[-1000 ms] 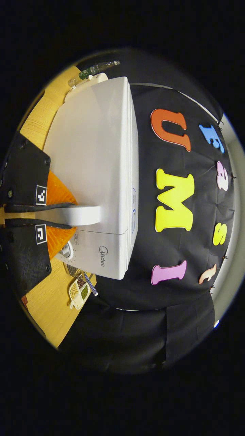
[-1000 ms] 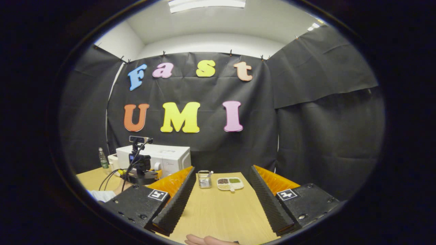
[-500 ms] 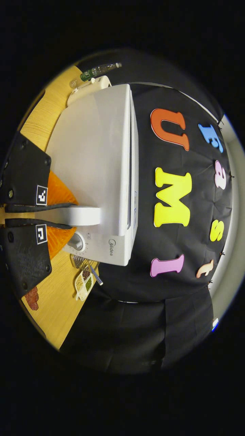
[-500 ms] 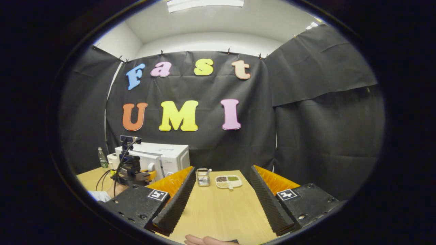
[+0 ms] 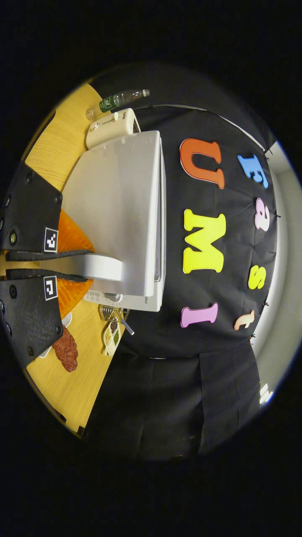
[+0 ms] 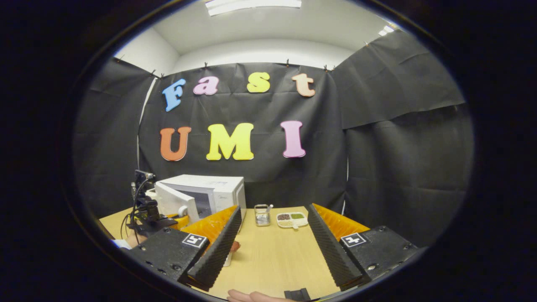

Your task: Open the microwave oven with the left hand, put the food in, and close the microwave oven.

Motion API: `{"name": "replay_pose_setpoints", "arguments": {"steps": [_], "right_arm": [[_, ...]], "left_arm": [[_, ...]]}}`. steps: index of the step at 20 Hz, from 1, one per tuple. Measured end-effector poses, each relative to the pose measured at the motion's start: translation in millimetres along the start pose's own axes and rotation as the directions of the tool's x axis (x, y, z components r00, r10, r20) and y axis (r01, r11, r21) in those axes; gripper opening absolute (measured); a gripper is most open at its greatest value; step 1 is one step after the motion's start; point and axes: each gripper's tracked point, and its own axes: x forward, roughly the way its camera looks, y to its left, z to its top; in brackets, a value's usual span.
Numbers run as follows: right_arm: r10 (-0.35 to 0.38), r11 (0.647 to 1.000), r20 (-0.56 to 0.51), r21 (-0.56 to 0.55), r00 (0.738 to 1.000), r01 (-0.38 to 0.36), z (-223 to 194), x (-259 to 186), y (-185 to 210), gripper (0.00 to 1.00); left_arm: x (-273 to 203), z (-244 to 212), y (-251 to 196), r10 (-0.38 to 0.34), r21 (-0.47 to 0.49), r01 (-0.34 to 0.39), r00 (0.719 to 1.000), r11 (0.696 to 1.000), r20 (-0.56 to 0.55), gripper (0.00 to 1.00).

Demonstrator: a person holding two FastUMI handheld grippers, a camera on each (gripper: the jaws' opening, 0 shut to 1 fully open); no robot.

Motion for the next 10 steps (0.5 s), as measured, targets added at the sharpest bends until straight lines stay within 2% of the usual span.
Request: {"name": "replay_pose_setpoints", "arguments": {"steps": [2,3,4,5,6,7,10], "right_arm": [[0.008,1.000,0.012,-0.019,1.000,-0.008,3.4,-3.7,7.1,1.00],[0.010,1.000,0.016,-0.029,1.000,-0.009,4.8,-4.3,9.9,0.92],[0.013,0.999,0.015,-0.039,1.000,-0.013,2.7,-5.0,13.7,1.00],[0.019,0.999,0.010,-0.046,1.000,-0.018,1.4,-4.2,18.4,1.00],[0.024,0.998,0.001,-0.051,1.000,-0.024,-1.4,-3.1,22.5,0.92],[0.031,0.998,-0.007,-0.054,0.999,-0.031,-3.0,-2.4,27.5,1.00],[0.043,0.997,-0.025,-0.058,0.999,-0.045,-7.3,-2.9,40.0,1.00]], "left_arm": [[-18.5,-2.9,6.0,-0.006,-0.002,0.006,1.000,1.000,0.003,0.07],[-29.3,-4.2,11.6,-0.008,-0.001,0.008,1.000,1.000,0.007,0.00],[-39.1,-4.9,17.0,-0.006,-0.002,0.006,1.000,1.000,0.011,0.11],[-50.6,-6.6,23.2,-0.001,-0.010,0.001,1.000,1.000,0.010,0.11],[-61.4,-7.7,30.7,0.007,-0.015,-0.007,1.000,1.000,0.013,0.11],[-71.5,-9.4,37.7,0.021,-0.017,-0.021,1.000,1.000,0.009,0.11],[-107.7,-14.1,66.6,0.076,-0.006,-0.076,0.997,0.997,0.005,0.11]]}}
